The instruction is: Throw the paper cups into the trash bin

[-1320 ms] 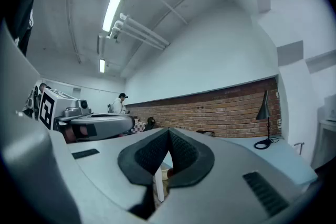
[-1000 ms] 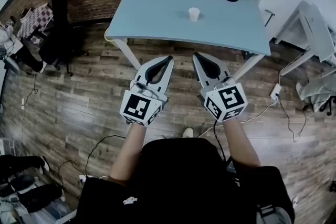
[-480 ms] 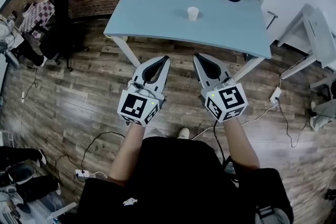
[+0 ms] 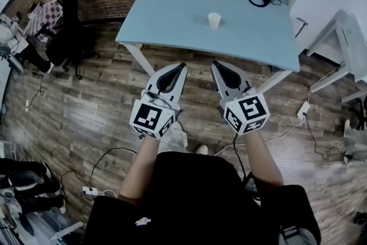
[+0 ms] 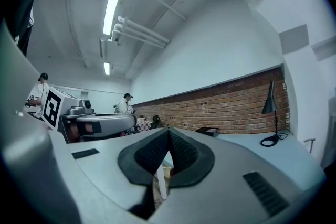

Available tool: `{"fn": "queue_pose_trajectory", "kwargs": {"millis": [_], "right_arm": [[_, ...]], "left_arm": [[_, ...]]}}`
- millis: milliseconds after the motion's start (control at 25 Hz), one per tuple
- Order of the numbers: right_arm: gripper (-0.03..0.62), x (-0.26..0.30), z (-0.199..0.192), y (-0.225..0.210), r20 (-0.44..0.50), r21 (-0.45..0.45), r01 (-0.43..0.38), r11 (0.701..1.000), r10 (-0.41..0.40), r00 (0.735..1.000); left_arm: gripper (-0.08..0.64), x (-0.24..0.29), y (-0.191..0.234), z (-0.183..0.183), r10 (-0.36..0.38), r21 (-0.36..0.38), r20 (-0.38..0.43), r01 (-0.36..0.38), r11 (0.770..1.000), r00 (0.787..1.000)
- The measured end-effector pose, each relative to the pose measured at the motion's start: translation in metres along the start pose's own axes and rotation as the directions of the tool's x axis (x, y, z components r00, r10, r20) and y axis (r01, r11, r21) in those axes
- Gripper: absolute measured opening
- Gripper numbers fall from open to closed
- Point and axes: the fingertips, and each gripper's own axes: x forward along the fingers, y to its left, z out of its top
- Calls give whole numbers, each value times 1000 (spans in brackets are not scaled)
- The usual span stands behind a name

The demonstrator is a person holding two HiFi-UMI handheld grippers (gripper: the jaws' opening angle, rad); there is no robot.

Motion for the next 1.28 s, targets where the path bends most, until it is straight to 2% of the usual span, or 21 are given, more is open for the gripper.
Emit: {"fn": "queue_pose_trajectory", "kwargs": {"millis": [440,1280], "right_arm": [[2,49,-8,-19,-31,-17,31,999,-32,999],[2,177,-17,-22,-90,-36,56,998,-60,994]], "left_arm": [[9,27,42,-5,-38,-36,48,40,999,998],[9,58,175,-26,-48,-93,40,52,994,998]]}}
